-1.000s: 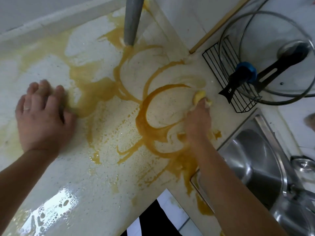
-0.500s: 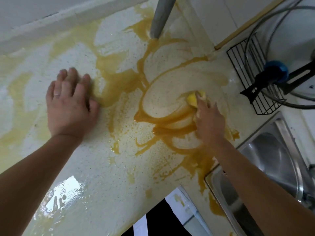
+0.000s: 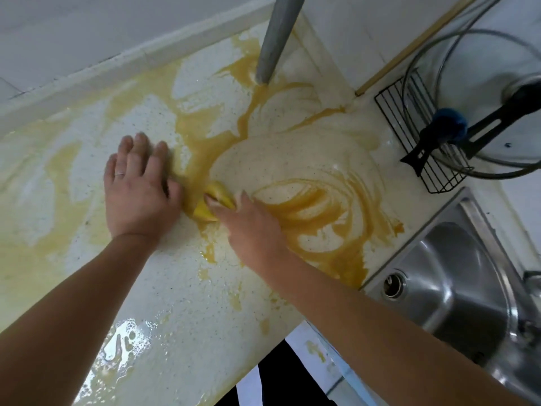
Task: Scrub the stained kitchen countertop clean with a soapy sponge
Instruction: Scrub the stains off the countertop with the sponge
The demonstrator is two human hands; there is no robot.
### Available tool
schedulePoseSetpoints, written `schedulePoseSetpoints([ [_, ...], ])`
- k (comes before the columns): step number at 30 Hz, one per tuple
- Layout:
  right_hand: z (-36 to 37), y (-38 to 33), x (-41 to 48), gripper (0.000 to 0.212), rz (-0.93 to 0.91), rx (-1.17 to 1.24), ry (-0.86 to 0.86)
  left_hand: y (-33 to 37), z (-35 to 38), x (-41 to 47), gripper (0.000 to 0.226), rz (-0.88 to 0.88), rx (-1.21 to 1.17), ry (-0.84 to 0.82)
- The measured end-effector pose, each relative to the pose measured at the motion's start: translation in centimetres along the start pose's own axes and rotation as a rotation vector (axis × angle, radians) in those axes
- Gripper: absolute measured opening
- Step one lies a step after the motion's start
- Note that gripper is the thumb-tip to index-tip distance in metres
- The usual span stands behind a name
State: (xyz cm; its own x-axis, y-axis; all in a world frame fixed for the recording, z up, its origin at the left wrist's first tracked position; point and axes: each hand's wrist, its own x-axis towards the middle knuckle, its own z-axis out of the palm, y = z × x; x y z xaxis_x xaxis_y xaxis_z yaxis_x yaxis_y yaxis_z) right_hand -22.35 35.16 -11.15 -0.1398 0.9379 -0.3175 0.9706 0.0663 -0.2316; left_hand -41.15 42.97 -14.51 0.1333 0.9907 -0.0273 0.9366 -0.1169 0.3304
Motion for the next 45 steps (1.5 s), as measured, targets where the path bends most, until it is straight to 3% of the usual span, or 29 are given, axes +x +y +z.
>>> schedulePoseSetpoints([
  [4, -0.5, 7.2, -3.6, 0.064, 0.248, -0.119, 0.055, 0.1, -0.4, 0.2, 0.063, 0.022, -0.001, -0.014],
  [11, -1.5, 19.2, -12.7, 0.045, 1.075, 0.214, 0.268, 0.0, -0.3, 0.1, 0.063, 0.023, -0.009, -0.014],
  [14, -1.2, 19.1, -11.9, 0.035, 1.249, 0.200, 0.333, 0.0, -0.2, 0.1, 0.064, 0.021, -0.011, -0.012],
  [17, -1.0, 15.4, -6.5, 0.055, 1.134, 0.135, 0.347, 0.0, -0.2, 0.2, 0.064, 0.024, -0.005, -0.016],
  [19, -0.6, 11.2, -2.8, 0.065, 0.870, 0.112, 0.319, 0.0, -0.3, 0.1, 0.063, 0.022, -0.012, -0.010],
  [24, 0.2, 0.1, 1.1, 0.066, 0.331, 0.075, 0.134, 0.0, -0.2, 0.1, 0.061, 0.016, -0.015, -0.003],
  [26, 0.9, -0.7, 0.8, 0.063, 0.254, 0.087, 0.144, 0.1, -0.3, 0.2, 0.060, 0.016, -0.014, -0.004],
  [29, 1.4, 2.9, -0.5, 0.061, 0.376, 0.025, 0.207, 0.2, -0.2, 0.1, 0.058, 0.017, -0.004, -0.011],
  [33, 0.6, 11.7, -6.1, 0.079, 0.814, 0.073, 0.274, 0.2, -0.4, 0.0, 0.058, 0.025, 0.000, -0.007],
  [39, 0.2, 17.2, -12.6, 0.049, 1.254, 0.182, 0.343, 0.1, -0.3, 0.1, 0.057, 0.040, 0.000, -0.017],
  [42, 0.2, 16.6, -10.3, 0.056, 1.307, 0.213, 0.368, 0.0, -0.1, 0.2, 0.056, 0.040, -0.002, -0.016],
  [45, -0.2, 12.2, -5.0, 0.062, 1.124, 0.212, 0.313, -0.2, 0.1, 0.2, 0.057, 0.038, -0.005, -0.003],
])
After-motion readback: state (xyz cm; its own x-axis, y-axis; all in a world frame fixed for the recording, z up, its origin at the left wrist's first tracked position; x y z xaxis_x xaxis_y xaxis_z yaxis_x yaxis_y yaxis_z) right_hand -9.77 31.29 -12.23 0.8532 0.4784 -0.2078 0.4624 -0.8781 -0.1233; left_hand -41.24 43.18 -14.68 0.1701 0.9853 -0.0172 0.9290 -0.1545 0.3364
